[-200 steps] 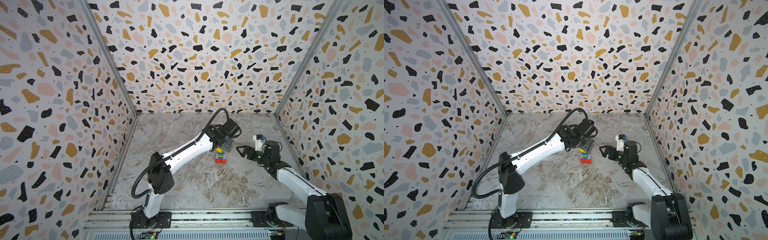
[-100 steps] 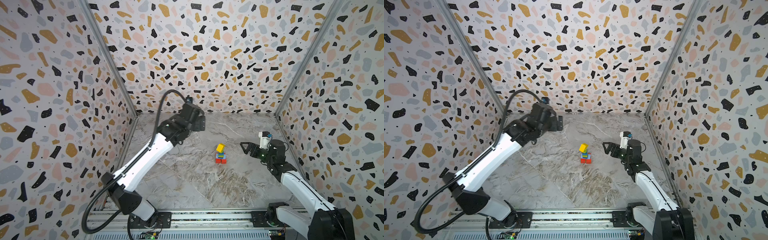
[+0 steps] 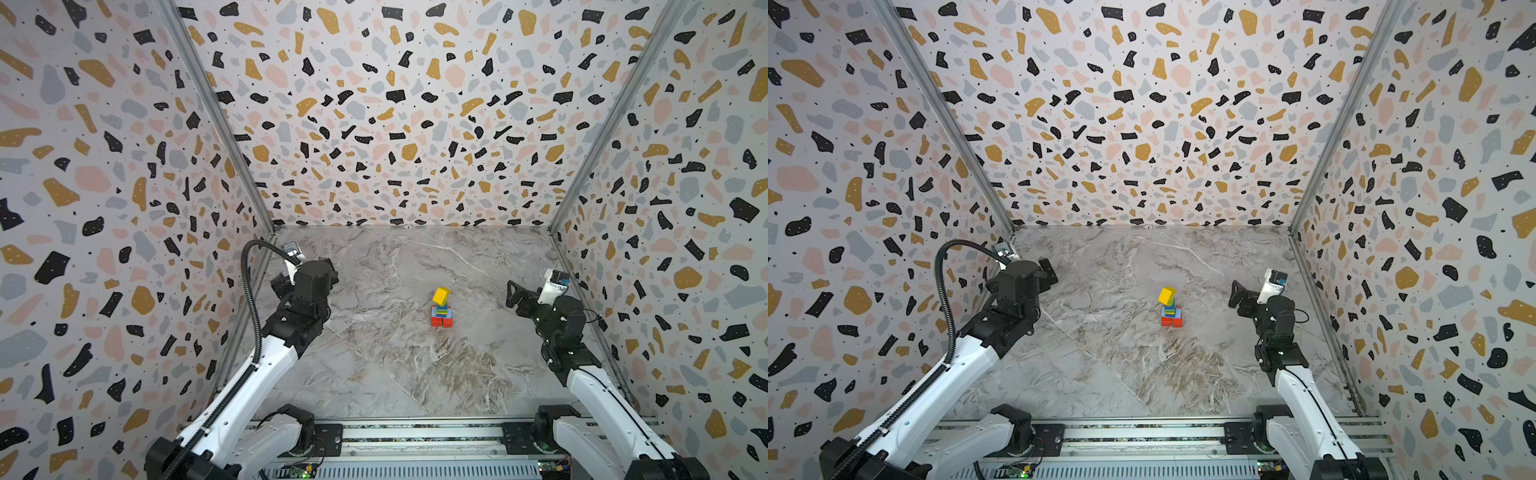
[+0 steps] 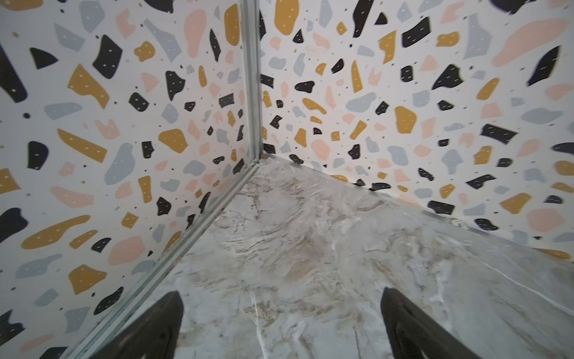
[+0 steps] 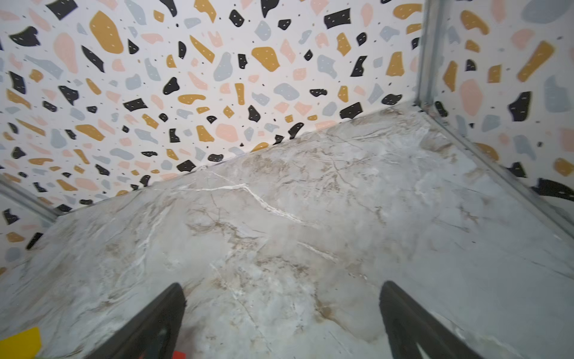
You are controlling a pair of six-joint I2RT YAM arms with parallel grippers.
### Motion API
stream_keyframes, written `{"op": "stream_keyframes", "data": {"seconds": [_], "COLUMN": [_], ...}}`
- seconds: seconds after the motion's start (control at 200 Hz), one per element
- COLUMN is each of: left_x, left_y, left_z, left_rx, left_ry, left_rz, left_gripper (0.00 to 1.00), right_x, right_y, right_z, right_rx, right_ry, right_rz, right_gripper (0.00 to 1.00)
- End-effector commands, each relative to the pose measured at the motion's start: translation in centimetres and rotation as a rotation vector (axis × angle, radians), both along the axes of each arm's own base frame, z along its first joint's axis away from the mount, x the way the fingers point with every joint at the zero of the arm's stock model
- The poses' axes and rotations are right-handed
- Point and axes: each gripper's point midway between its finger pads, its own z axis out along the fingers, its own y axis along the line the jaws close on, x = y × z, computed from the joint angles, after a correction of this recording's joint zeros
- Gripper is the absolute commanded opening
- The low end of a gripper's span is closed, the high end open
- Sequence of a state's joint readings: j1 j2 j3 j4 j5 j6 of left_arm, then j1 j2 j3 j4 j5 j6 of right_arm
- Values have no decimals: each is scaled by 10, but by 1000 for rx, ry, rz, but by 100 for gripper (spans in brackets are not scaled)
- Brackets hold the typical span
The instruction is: Build the wood block tower
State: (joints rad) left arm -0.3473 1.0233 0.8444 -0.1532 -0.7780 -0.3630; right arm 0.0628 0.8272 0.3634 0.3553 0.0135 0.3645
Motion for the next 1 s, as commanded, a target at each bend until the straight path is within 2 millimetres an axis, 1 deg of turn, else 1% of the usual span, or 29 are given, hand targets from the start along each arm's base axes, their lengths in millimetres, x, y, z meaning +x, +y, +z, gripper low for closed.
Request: {"op": "stream_keyframes", "data": {"seconds": [0.0,0.055,0.115,0.185,0.225,0.27,0.29,0.35,0.456,0.546,0.616,0.741,0.766,0.781,0.856,0.871,0.881,0.906,0.996], "left_x": [-4,-3,5,19,25,26,27,24,16,13,16,18,17,16,12,12,11,11,11], "left_y": [33,41,44,41,41,46,48,57,68,69,67,61,62,62,65,64,64,63,62], "left_z": [-5,-21,-43,-71,-83,-92,-91,-99,-116,-123,-123,-124,-124,-124,-124,-124,-124,-123,-118], "left_rx": [121,147,152,147,154,173,176,195,205,218,197,157,163,165,168,167,165,162,119], "left_ry": [-60,-43,-1,77,115,145,127,127,126,119,82,12,6,3,-27,-35,-41,-59,-125], "left_rz": [159,162,142,86,70,86,97,114,118,90,60,3,3,6,19,17,14,11,17], "left_gripper": [100,100,100,100,100,100,100,100,100,100,100,100,100,100,100,100,100,100,100], "right_x": [-9,-13,-16,-18,-20,-22,-23,-25,-20,-14,-13,-14,-15,-15,-18,-18,-18,-18,-17], "right_y": [-29,-31,-34,-36,-36,-37,-38,-38,-40,-40,-40,-40,-41,-41,-41,-41,-41,-41,-39], "right_z": [22,20,10,1,-6,-11,-12,-16,-23,-26,-28,-37,-40,-39,-43,-39,-41,-34,-33], "right_rx": [-92,-122,-128,-130,-131,-137,-141,-156,-187,-183,-185,-187,-188,-189,-192,-192,-191,-202,-227], "right_ry": [-168,-189,-191,-195,-200,-209,-215,-223,-184,-173,-176,-186,-186,-199,-219,-236,-232,-264,-268], "right_rz": [-145,-142,-156,-168,-171,-174,-177,-180,-181,-174,-170,-155,-153,-153,-155,-160,-158,-159,-146], "right_gripper": [99,99,99,99,99,99,99,99,99,99,99,99,99,99,99,99,99,99,99]}}
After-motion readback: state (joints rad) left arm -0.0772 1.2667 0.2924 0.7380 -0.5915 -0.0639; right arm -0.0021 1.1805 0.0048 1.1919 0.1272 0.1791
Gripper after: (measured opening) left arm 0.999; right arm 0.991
